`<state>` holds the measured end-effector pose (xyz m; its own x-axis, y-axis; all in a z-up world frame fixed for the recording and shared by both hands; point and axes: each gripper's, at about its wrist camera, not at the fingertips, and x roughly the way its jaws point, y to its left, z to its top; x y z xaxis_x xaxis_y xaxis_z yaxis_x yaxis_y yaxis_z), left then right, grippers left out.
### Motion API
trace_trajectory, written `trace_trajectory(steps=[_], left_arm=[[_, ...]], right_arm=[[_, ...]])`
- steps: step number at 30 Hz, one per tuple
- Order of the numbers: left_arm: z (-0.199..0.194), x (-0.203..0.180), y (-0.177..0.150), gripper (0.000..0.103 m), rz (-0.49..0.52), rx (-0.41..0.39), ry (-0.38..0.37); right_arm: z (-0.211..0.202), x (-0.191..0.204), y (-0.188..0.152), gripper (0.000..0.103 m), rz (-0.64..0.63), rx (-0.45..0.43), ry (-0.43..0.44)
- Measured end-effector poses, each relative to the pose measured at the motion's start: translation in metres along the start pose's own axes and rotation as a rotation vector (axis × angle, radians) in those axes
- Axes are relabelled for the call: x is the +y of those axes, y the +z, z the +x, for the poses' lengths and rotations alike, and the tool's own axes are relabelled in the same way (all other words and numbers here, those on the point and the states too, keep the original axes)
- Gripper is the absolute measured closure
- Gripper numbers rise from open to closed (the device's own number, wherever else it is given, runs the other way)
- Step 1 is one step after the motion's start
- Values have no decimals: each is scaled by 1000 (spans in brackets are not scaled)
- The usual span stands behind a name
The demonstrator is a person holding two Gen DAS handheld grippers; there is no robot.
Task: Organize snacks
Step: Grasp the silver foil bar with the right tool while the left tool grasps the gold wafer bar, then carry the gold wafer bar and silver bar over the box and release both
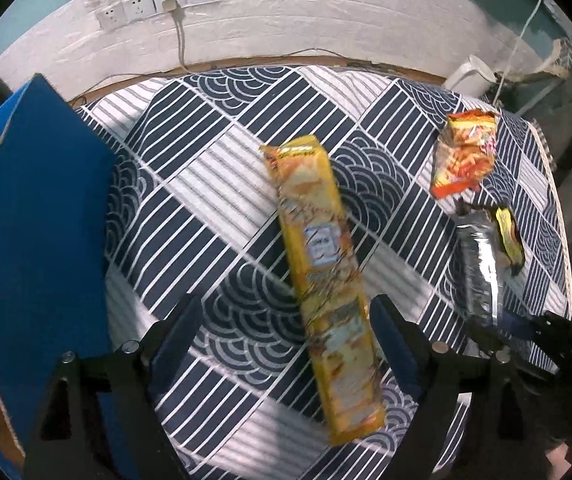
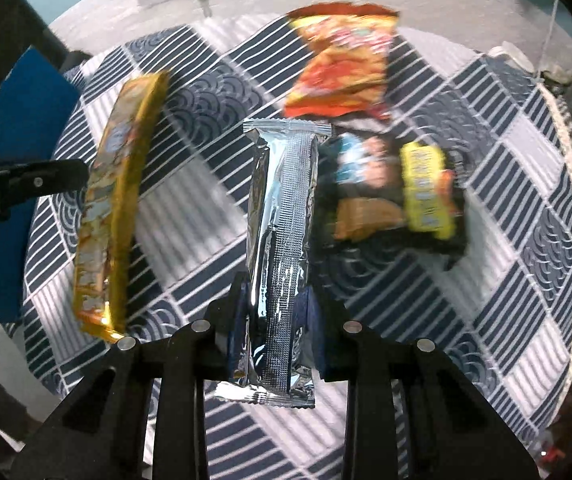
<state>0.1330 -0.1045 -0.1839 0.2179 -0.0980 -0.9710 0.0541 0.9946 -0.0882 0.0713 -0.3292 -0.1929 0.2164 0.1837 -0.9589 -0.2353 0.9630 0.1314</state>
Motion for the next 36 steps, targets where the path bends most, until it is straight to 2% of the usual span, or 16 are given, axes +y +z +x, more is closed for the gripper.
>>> trace_trajectory(steps=[10, 15, 17, 18, 20, 21, 22, 25, 31, 36], left_arm=[[30, -30, 10, 16, 48, 22, 63], [43, -38, 13, 16, 79, 27, 93], [45, -38, 13, 24, 88, 33, 92], [47, -36, 12, 37, 88, 36, 86], [45, -33, 12, 48, 95, 16, 94], [44, -33, 12, 60, 95, 15, 74], [43, -32, 12, 65, 92, 21, 51], [40, -29, 9, 71, 107, 16, 43], [24, -28, -7, 72, 179, -17, 66], [2, -37, -22, 72, 225, -75, 82]], right_arm=[[-34, -45, 10, 76, 41, -53, -33], [-35, -56, 12, 76, 60, -65, -43], [-34, -56, 14, 76, 66, -68, -43], [-33, -56, 16, 76, 70, -70, -43], [-35, -59, 14, 76, 75, -72, -40], [-36, -62, 14, 76, 78, -74, -43], [-31, -57, 18, 76, 80, -74, -43], [-34, -58, 20, 76, 83, -80, -44], [-37, -49, 24, 76, 77, -91, -53], [-46, -41, 24, 76, 72, -106, -56]])
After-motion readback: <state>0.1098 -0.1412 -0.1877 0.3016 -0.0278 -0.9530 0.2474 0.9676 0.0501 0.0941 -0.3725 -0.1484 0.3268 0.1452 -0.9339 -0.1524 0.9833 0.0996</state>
